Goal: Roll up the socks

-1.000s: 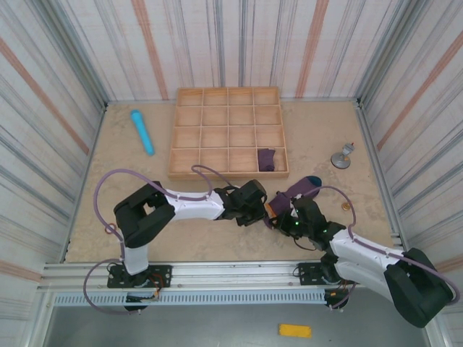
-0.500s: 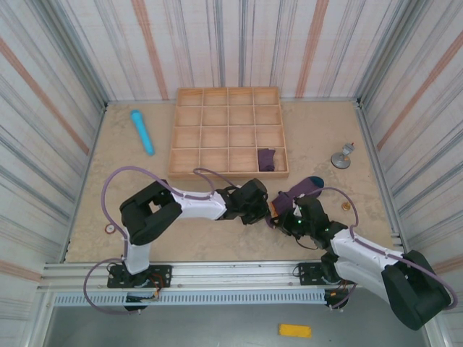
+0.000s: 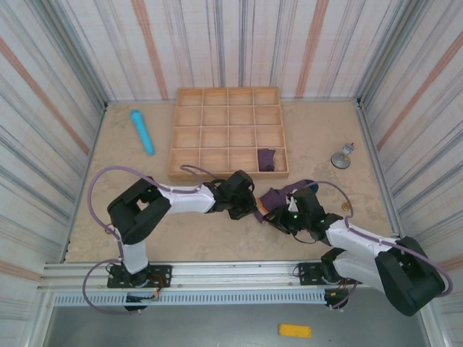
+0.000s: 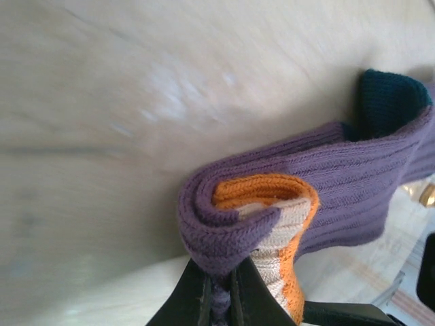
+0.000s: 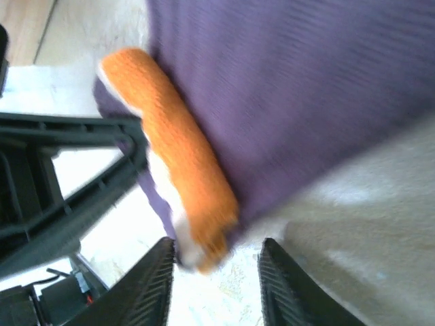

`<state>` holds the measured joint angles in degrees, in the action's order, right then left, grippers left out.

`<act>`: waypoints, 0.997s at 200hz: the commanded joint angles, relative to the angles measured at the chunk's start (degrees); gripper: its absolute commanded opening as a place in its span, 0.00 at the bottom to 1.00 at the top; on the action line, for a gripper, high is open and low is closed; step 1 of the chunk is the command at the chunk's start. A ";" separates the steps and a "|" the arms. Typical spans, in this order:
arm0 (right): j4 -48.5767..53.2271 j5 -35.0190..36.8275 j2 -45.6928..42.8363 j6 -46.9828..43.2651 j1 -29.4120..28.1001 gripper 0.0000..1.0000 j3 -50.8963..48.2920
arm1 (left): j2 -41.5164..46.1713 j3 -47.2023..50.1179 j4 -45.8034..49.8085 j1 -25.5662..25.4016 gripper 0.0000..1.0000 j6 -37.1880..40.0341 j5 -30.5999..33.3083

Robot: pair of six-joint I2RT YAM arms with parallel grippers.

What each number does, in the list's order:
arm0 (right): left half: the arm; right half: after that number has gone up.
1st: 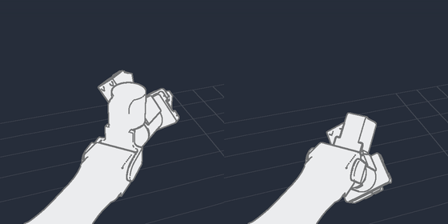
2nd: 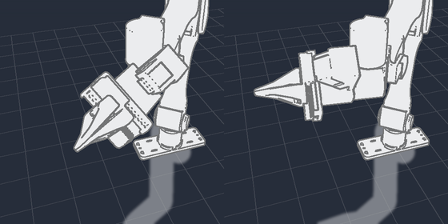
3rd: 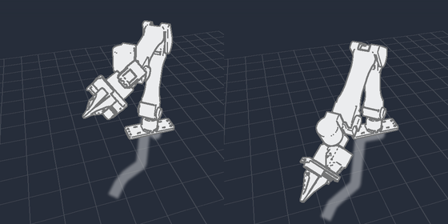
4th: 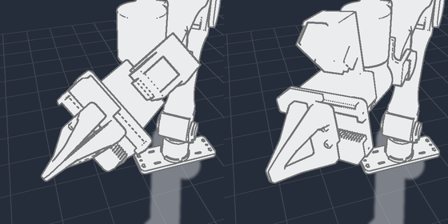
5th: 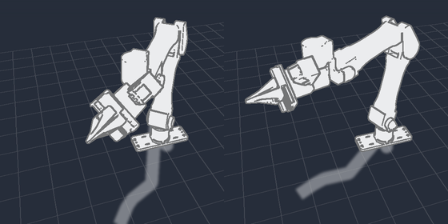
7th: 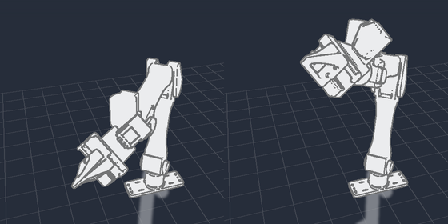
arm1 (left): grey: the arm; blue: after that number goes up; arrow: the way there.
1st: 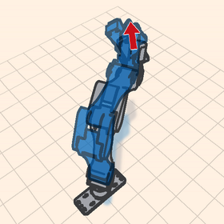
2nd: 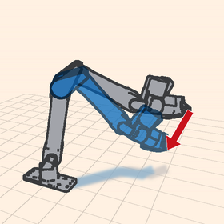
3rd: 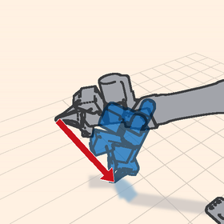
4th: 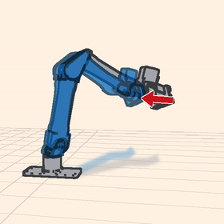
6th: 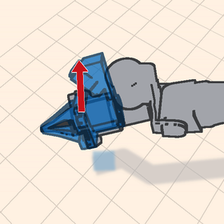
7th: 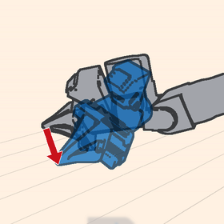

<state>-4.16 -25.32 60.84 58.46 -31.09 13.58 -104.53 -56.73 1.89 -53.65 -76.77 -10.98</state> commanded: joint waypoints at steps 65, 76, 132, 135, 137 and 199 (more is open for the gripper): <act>7.51 13.39 0.94 -24.24 -14.03 0.53 11.89 | 6.32 1.16 22.67 2.14 0.00 2.67 5.18; 6.81 17.24 0.86 -28.08 -16.41 0.53 11.99 | 6.79 0.46 24.89 2.14 0.00 2.53 5.47; -5.78 31.10 4.76 -46.15 -27.08 0.59 8.30 | 8.11 1.09 26.60 5.96 0.00 3.61 -1.84; -6.37 31.55 5.20 -47.03 -27.79 0.60 8.26 | 8.11 1.09 26.65 6.07 0.00 3.70 -2.22; -6.80 31.89 5.51 -47.58 -28.08 0.60 8.27 | 8.07 1.09 26.67 6.22 0.00 3.77 -2.58; -18.03 38.32 17.18 -58.30 -35.96 0.60 10.28 | 8.22 -0.07 28.48 7.49 0.00 4.25 -3.75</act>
<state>-16.14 8.36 74.06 6.83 -66.00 22.85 -97.34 -56.38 25.58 -46.81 -73.65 -13.96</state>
